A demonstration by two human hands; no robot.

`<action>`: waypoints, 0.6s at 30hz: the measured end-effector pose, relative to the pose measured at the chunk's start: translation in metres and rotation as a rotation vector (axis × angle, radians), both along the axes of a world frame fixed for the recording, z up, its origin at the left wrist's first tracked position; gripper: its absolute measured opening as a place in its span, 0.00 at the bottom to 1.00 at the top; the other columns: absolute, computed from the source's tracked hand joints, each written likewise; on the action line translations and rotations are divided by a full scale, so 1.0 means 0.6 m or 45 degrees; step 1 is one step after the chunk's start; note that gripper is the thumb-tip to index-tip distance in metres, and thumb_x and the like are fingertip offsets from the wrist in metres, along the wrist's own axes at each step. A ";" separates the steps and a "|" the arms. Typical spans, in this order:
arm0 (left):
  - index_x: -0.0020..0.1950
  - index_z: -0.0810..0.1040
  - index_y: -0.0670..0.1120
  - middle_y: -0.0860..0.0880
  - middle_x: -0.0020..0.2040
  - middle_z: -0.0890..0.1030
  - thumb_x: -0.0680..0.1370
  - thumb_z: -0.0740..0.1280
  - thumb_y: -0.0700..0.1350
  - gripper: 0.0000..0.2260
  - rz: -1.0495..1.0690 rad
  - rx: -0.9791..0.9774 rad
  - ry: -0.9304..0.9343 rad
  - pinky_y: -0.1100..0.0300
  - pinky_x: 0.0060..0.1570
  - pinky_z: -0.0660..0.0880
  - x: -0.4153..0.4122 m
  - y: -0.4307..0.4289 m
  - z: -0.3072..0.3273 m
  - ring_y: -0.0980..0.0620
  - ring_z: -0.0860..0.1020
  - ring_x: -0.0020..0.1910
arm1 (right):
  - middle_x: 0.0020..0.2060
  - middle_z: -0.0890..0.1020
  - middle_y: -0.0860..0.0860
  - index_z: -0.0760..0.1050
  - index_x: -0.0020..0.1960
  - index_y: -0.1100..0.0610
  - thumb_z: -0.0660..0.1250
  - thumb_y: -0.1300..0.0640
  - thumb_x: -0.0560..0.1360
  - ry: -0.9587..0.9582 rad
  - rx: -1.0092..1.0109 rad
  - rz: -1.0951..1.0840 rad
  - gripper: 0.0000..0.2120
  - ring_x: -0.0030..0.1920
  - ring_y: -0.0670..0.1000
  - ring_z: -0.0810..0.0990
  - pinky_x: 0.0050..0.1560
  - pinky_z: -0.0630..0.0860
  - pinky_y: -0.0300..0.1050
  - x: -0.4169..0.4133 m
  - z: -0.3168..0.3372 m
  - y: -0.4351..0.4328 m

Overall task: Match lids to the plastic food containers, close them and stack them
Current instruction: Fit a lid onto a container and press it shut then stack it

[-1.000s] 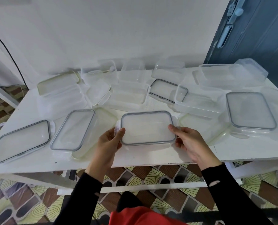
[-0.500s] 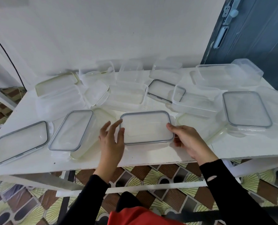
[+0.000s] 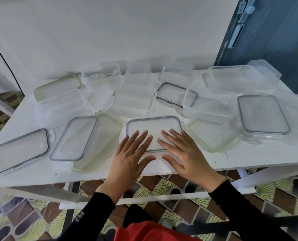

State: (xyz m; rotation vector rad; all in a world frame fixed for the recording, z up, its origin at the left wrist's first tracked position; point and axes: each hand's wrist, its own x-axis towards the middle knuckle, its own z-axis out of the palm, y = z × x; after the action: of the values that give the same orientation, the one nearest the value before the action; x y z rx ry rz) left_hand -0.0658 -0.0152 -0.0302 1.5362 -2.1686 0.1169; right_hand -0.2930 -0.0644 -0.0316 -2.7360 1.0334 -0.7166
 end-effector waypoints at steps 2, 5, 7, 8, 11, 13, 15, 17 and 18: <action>0.73 0.70 0.47 0.49 0.74 0.68 0.81 0.58 0.59 0.25 0.004 -0.050 0.003 0.45 0.71 0.64 -0.004 -0.001 -0.005 0.48 0.64 0.75 | 0.76 0.64 0.49 0.66 0.75 0.51 0.57 0.47 0.82 -0.023 -0.030 0.003 0.22 0.78 0.51 0.58 0.76 0.56 0.57 0.000 -0.002 -0.002; 0.72 0.72 0.46 0.48 0.73 0.70 0.81 0.58 0.59 0.24 0.022 -0.114 -0.016 0.45 0.70 0.65 -0.008 -0.003 -0.007 0.47 0.66 0.74 | 0.75 0.66 0.49 0.69 0.74 0.51 0.60 0.48 0.82 -0.067 -0.065 -0.007 0.21 0.77 0.52 0.61 0.75 0.58 0.57 0.003 -0.007 -0.003; 0.71 0.73 0.46 0.48 0.73 0.70 0.81 0.58 0.59 0.24 0.030 -0.148 -0.026 0.45 0.70 0.66 -0.009 -0.004 -0.009 0.47 0.66 0.74 | 0.74 0.68 0.50 0.70 0.73 0.51 0.61 0.48 0.82 -0.080 -0.094 -0.010 0.21 0.76 0.52 0.62 0.75 0.59 0.57 0.004 -0.010 -0.004; 0.71 0.73 0.46 0.48 0.73 0.71 0.81 0.58 0.59 0.24 0.032 -0.162 -0.028 0.45 0.70 0.66 -0.010 -0.004 -0.009 0.47 0.67 0.74 | 0.74 0.68 0.50 0.70 0.73 0.51 0.61 0.49 0.81 -0.086 -0.108 -0.014 0.20 0.76 0.52 0.63 0.75 0.59 0.57 0.004 -0.011 -0.005; 0.70 0.74 0.46 0.47 0.72 0.71 0.81 0.60 0.58 0.23 0.043 -0.191 -0.036 0.44 0.68 0.68 -0.012 -0.002 -0.011 0.46 0.68 0.73 | 0.74 0.68 0.50 0.70 0.72 0.51 0.62 0.49 0.81 -0.092 -0.129 -0.022 0.20 0.76 0.52 0.63 0.75 0.59 0.56 0.005 -0.014 -0.006; 0.70 0.74 0.45 0.47 0.72 0.71 0.81 0.60 0.58 0.23 0.050 -0.196 -0.046 0.43 0.67 0.68 -0.013 -0.003 -0.013 0.46 0.68 0.73 | 0.74 0.69 0.50 0.70 0.72 0.50 0.62 0.49 0.81 -0.098 -0.137 -0.025 0.20 0.75 0.52 0.63 0.75 0.59 0.56 0.006 -0.016 -0.006; 0.70 0.74 0.45 0.47 0.72 0.71 0.81 0.60 0.57 0.23 0.055 -0.199 -0.045 0.43 0.67 0.69 -0.014 -0.003 -0.014 0.46 0.68 0.73 | 0.73 0.69 0.50 0.71 0.72 0.50 0.63 0.49 0.81 -0.109 -0.150 -0.034 0.20 0.75 0.52 0.64 0.74 0.60 0.57 0.006 -0.018 -0.008; 0.70 0.74 0.45 0.47 0.72 0.71 0.81 0.60 0.57 0.22 0.057 -0.200 -0.039 0.44 0.67 0.69 -0.015 -0.004 -0.015 0.46 0.68 0.73 | 0.73 0.70 0.50 0.71 0.72 0.50 0.63 0.49 0.81 -0.117 -0.161 -0.039 0.19 0.75 0.52 0.65 0.74 0.61 0.57 0.007 -0.019 -0.010; 0.70 0.74 0.45 0.47 0.72 0.71 0.81 0.60 0.57 0.22 0.056 -0.196 -0.037 0.44 0.67 0.69 -0.015 -0.003 -0.014 0.46 0.68 0.73 | 0.73 0.70 0.50 0.72 0.71 0.50 0.63 0.49 0.81 -0.119 -0.162 -0.036 0.19 0.74 0.52 0.65 0.73 0.61 0.56 0.007 -0.020 -0.009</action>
State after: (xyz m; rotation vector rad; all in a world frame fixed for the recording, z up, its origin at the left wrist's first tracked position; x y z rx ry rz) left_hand -0.0747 -0.0171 -0.0387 1.5033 -2.0956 0.3150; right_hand -0.2888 -0.0700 -0.0435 -2.7674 1.0420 -0.9363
